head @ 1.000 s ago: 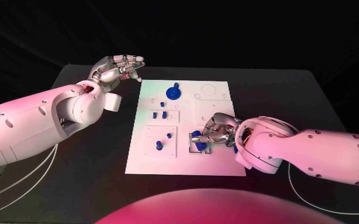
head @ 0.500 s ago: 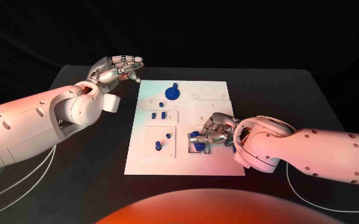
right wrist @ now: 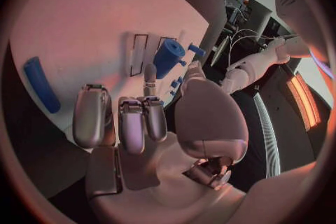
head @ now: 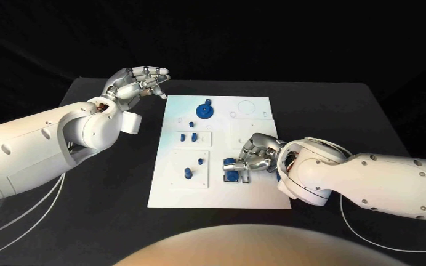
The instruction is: Assemble the parts on the task board
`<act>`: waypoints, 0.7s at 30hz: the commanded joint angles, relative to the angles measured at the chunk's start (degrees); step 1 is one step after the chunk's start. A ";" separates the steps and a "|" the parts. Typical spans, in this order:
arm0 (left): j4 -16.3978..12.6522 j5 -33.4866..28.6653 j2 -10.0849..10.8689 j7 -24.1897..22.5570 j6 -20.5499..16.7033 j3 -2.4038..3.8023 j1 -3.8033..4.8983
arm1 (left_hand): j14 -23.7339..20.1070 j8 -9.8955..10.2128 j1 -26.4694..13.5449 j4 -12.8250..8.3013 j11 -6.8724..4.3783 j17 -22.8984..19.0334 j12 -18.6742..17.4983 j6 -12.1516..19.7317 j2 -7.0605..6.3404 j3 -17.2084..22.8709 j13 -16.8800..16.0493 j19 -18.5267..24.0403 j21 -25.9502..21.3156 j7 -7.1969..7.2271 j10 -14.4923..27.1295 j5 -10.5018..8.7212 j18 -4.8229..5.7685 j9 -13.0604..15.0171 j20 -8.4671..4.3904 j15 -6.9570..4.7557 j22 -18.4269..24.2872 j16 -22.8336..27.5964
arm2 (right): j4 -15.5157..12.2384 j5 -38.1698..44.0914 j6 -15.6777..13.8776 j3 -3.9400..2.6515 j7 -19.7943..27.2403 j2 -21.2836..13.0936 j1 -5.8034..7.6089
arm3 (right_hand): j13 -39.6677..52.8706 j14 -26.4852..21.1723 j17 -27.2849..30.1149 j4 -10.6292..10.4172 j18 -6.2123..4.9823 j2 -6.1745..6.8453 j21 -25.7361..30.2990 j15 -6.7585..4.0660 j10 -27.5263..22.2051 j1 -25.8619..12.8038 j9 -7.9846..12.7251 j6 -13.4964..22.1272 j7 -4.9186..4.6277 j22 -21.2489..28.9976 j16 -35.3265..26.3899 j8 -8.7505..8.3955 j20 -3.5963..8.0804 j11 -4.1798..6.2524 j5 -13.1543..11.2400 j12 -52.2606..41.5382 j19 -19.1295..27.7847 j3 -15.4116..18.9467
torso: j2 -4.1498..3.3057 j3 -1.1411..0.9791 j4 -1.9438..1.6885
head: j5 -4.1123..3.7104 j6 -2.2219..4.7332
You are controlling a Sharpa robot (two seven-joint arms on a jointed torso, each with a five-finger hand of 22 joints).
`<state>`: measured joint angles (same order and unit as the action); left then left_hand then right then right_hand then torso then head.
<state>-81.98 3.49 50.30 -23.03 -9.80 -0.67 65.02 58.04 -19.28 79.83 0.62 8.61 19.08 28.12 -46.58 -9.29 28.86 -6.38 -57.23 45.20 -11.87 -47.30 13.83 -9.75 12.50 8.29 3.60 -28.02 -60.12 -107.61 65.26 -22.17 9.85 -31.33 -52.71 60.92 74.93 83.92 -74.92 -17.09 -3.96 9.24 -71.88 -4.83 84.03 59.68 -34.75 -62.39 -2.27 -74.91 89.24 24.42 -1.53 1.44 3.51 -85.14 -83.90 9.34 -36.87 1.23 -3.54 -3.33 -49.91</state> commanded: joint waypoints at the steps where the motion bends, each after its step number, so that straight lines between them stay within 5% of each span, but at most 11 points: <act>1: -0.20 0.40 -0.05 -0.21 1.00 0.04 0.02 | -0.32 -0.32 -0.42 -0.27 0.06 -0.07 0.15 0.40 0.09 0.07 0.07 0.49 0.17 -0.45 0.35 0.32 -0.78 0.05 0.07 0.08 -0.10 -0.23 | -0.13 1.50 -0.26 0.00 -0.24 -0.09 -0.07 | 11.36 5.48 -12.18 -0.08 0.57 0.69 0.46 -0.32 4.08 -0.26 -0.07 0.51 0.08 -10.60 -0.13 0.05 0.28 0.44 -0.35 0.32 -0.89 0.16 | 0.00 -0.01 -0.06 | -0.08 -0.01; 7: -0.21 0.42 -0.04 -0.21 1.03 0.04 0.02 | -0.32 -0.32 -0.42 -0.27 0.06 -0.07 0.15 0.40 0.09 0.07 0.07 0.49 0.17 -0.45 0.35 0.32 -0.78 0.05 0.07 0.08 -0.10 -0.23 | -0.98 2.08 -1.80 0.00 0.57 -0.91 -0.07 | 11.39 5.51 -12.33 -0.03 0.58 0.31 0.43 -0.32 4.09 -0.04 -0.11 0.54 0.08 -10.61 -0.09 0.07 0.28 0.44 -0.23 0.30 -0.90 -0.12 | -0.04 -0.04 -0.06 | -0.12 0.02; 13: -0.23 0.42 -0.03 -0.20 1.03 0.04 0.02 | -0.32 -0.32 -0.42 -0.27 0.06 -0.07 0.15 0.40 0.09 0.07 0.07 0.49 0.17 -0.45 0.35 0.32 -0.78 0.05 0.07 0.08 -0.10 -0.23 | -3.00 2.19 -3.71 0.00 3.38 -2.74 -0.07 | 12.43 5.83 -13.85 0.29 1.02 -3.10 -2.11 -0.55 4.68 6.60 -0.29 0.00 0.44 -11.23 0.38 0.41 0.45 0.75 2.78 -1.08 -1.68 -2.52 | -0.01 0.00 0.00 | -0.13 -0.02; 21: -0.12 0.42 -0.06 -0.18 1.10 0.04 0.02 | -0.35 -0.38 -0.46 -0.27 0.08 -0.10 0.25 0.51 0.11 0.06 0.08 0.52 0.16 -0.47 0.43 0.30 -0.78 0.05 0.09 0.10 -0.10 -0.24 | -5.21 2.07 -1.75 0.00 5.38 -5.17 -0.07 | 12.45 5.90 -14.22 0.42 1.09 -3.57 -2.53 -0.71 4.70 11.16 -0.29 -0.34 0.66 -11.32 0.50 0.51 0.61 0.95 4.89 -1.04 -1.78 -2.60 | -0.04 -0.07 -0.03 | -0.30 -0.03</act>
<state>-82.02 3.68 50.32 -22.93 -9.68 -0.67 65.01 58.04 -19.28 79.83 0.63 8.61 19.03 28.12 -46.59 -9.29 28.86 -6.38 -57.01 45.20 -11.86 -47.30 13.83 -9.75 12.50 8.50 3.60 -28.06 -60.12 -112.49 66.61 -24.80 9.85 -28.26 -57.69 60.91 74.91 83.93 -74.91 -16.83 -3.96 5.73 -74.21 -5.24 84.03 70.45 -35.00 -62.40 -1.86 -74.95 89.47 24.63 -1.33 1.85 8.21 -86.03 -84.11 7.06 -36.90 1.17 -3.57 -3.57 -49.95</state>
